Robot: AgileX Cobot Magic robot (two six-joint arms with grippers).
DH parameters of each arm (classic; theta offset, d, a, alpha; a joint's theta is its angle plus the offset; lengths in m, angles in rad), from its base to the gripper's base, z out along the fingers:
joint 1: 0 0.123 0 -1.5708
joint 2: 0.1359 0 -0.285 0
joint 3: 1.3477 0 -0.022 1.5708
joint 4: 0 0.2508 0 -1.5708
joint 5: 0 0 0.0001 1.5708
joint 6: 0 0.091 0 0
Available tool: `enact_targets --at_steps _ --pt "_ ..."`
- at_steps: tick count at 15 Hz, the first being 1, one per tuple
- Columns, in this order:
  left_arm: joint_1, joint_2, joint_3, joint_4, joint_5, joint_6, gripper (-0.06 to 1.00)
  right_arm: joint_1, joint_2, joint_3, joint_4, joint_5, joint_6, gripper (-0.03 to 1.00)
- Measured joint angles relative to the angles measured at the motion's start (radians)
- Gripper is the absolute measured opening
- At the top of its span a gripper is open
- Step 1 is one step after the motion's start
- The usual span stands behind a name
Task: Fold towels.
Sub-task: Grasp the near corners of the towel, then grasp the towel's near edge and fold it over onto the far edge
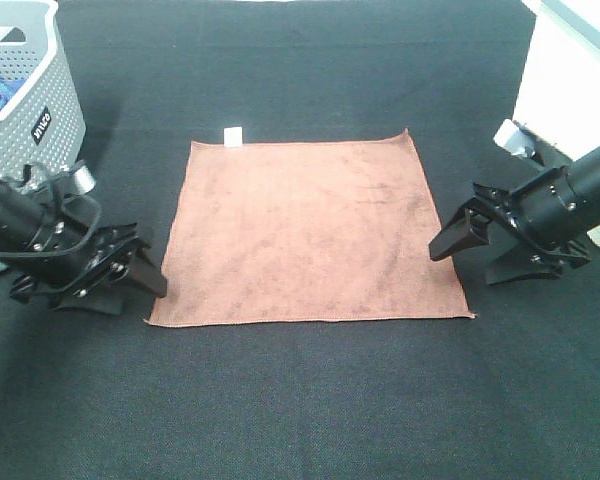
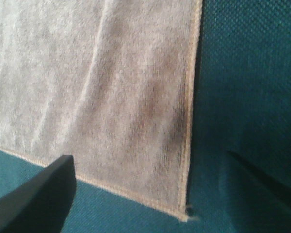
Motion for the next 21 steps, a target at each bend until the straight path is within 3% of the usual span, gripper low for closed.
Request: enact_targets --at_steps 3,5,8,9,10,12,13,15,21 --pt "-0.071 0.049 -0.068 -0.029 -0.021 0.011 0.61 0.015 0.054 -0.012 0.018 -0.001 -0.001 0.76" --pt "-0.104 0.079 -0.106 -0.054 -0.021 0.012 0.61 0.071 0.063 -0.020 0.031 -0.035 -0.001 0.76" --pt "-0.119 0.101 -0.135 -0.068 -0.016 0.006 0.59 0.118 0.067 -0.020 0.048 -0.083 0.001 0.67" --pt "-0.119 0.103 -0.137 -0.071 -0.017 -0.002 0.53 0.119 0.073 -0.020 0.055 -0.093 0.009 0.58" --pt "-0.119 0.110 -0.137 -0.071 -0.019 -0.012 0.40 0.119 0.077 -0.020 0.056 -0.107 0.029 0.47" --pt "-0.119 0.122 -0.137 -0.062 -0.010 -0.027 0.08 0.119 0.090 -0.017 0.055 -0.125 0.083 0.15" --pt "-0.119 0.122 -0.137 -0.059 -0.005 -0.036 0.01 0.119 0.093 -0.018 0.053 -0.125 0.089 0.04" --pt "-0.119 0.119 -0.135 -0.035 0.021 -0.062 0.01 0.119 0.094 -0.018 0.048 -0.112 0.101 0.00" --pt "-0.123 -0.008 -0.129 0.359 0.173 -0.326 0.01 0.121 -0.039 0.053 -0.060 -0.029 0.207 0.00"
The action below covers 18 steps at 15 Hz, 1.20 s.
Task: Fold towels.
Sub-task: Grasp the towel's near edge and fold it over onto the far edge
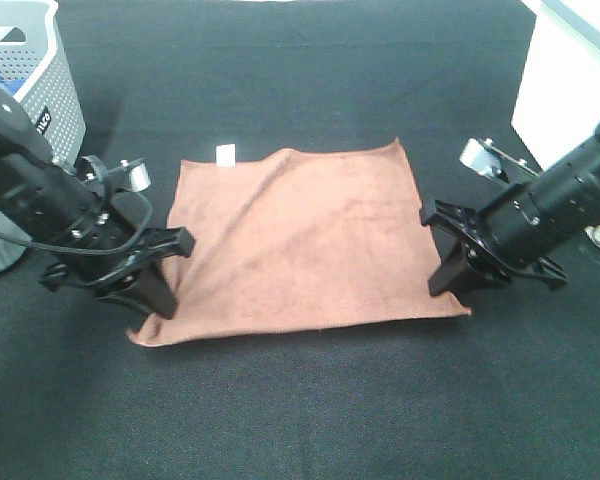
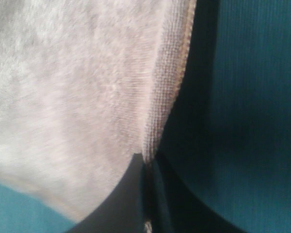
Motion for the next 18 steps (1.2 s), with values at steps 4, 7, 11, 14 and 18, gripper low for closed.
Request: enact_targets --at_steps 4,7,11,14,18 --pt "-0.003 -0.055 0.034 0.062 0.048 -0.052 0.01 0.000 -0.065 0.088 -0.004 0.004 0.017 0.00" --pt "-0.004 -0.076 0.140 0.061 0.008 -0.057 0.01 0.002 -0.082 0.124 -0.003 0.036 0.027 0.00" --pt "-0.004 -0.115 0.099 0.056 -0.128 -0.057 0.01 0.004 -0.082 0.030 0.030 0.030 -0.033 0.00" --pt "-0.004 -0.111 0.009 0.053 -0.261 -0.057 0.01 0.004 -0.023 -0.163 0.041 0.028 -0.041 0.00" --pt "-0.004 0.020 -0.208 0.065 -0.292 -0.048 0.01 0.004 0.140 -0.417 0.036 0.030 -0.019 0.00"
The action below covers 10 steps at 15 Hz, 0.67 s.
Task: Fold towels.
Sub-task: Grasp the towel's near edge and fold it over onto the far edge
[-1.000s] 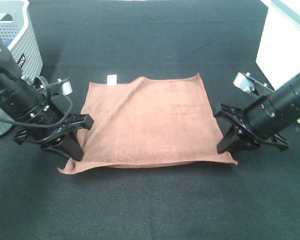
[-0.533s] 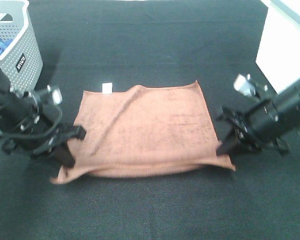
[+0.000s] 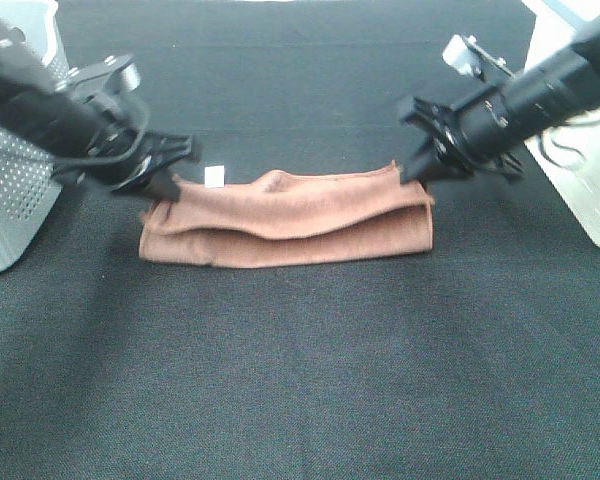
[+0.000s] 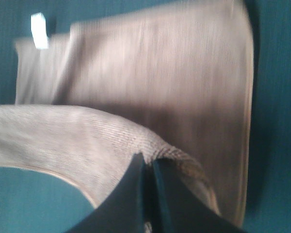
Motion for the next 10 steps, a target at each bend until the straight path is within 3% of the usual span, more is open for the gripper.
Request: enact_targets --at_steps 3,8,10 --pt "0.003 0.119 -0.170 0.055 -0.001 0.001 0.01 0.000 0.129 -0.196 -0.100 0.000 0.096 0.00" --pt "0.027 0.167 -0.235 0.077 0.001 -0.027 0.01 0.000 0.184 -0.257 -0.247 0.002 0.186 0.00" --pt "0.028 0.186 -0.235 0.084 0.006 -0.033 0.01 0.000 0.187 -0.258 -0.250 0.001 0.193 0.01"
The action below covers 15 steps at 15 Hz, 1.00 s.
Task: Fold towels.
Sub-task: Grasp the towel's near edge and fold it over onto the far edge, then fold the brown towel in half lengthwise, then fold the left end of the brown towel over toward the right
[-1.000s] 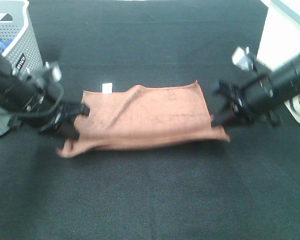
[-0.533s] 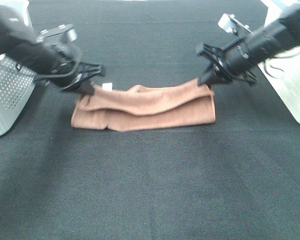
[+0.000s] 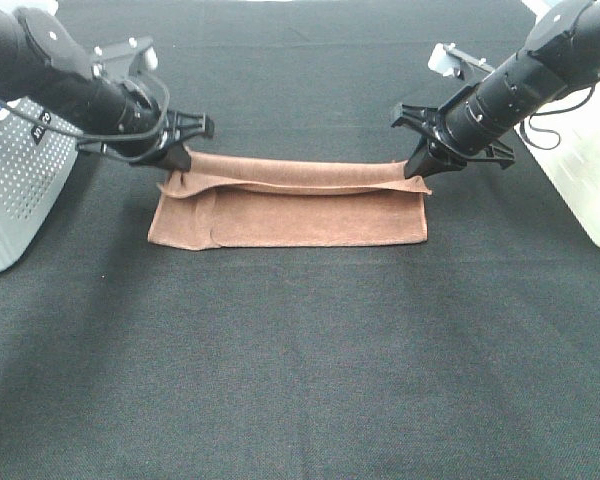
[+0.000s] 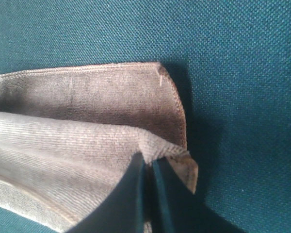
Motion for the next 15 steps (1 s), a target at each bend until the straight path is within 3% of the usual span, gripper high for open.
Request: enact_targets --at_steps 1,2,3,4,5,6,8,12,15 --pt "0.000 0.013 0.000 0.000 0.000 -0.005 0.03 0.000 0.000 -0.001 0.001 -0.001 0.013 0.07" --pt "0.000 0.021 0.000 0.000 0.002 -0.009 0.11 0.000 0.000 -0.001 0.002 -0.001 0.019 0.20" --pt "0.000 0.023 -0.003 0.001 0.004 -0.011 0.26 0.000 0.000 -0.001 0.002 0.001 0.022 0.36" --pt "0.002 0.023 -0.022 0.005 0.004 -0.012 0.53 0.000 0.001 -0.001 0.001 0.024 0.023 0.53" --pt "0.002 0.023 -0.031 0.006 0.004 -0.012 0.67 0.000 0.001 -0.001 -0.012 0.045 0.023 0.73" --pt "0.002 0.023 -0.031 0.006 0.004 -0.012 0.67 0.000 0.001 -0.001 -0.012 0.045 0.023 0.73" --pt "0.002 0.023 -0.034 0.034 0.027 -0.023 0.78 0.000 -0.006 -0.001 -0.053 0.098 0.038 0.81" --pt "0.002 0.026 -0.034 0.267 0.128 -0.322 0.76 0.000 -0.043 -0.001 -0.078 0.212 0.064 0.82" --pt "0.002 0.065 -0.038 0.271 0.137 -0.366 0.74 0.000 -0.044 -0.001 -0.078 0.214 0.064 0.82"
